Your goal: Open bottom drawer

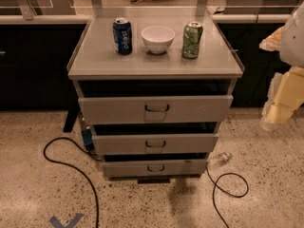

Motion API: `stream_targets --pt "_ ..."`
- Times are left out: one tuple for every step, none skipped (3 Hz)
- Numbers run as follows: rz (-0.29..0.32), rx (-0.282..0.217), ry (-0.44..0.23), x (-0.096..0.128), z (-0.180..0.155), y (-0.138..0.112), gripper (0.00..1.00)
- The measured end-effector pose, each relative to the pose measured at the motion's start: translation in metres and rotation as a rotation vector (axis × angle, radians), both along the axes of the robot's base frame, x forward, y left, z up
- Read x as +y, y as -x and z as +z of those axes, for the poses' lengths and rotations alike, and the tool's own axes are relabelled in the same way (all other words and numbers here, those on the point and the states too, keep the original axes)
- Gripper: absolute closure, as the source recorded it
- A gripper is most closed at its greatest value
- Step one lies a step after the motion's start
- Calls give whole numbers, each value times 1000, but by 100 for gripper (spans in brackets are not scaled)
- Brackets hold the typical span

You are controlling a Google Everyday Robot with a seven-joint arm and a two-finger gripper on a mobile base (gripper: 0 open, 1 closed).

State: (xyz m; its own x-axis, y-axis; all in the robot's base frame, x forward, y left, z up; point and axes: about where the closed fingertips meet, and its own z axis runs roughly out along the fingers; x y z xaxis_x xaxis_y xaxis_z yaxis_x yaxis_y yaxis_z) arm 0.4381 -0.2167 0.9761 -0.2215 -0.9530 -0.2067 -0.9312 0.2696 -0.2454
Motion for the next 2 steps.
stream_targets --pt "8 2 -4 2 -6 2 0" --pt "35 48 -23 11 -46 13 0"
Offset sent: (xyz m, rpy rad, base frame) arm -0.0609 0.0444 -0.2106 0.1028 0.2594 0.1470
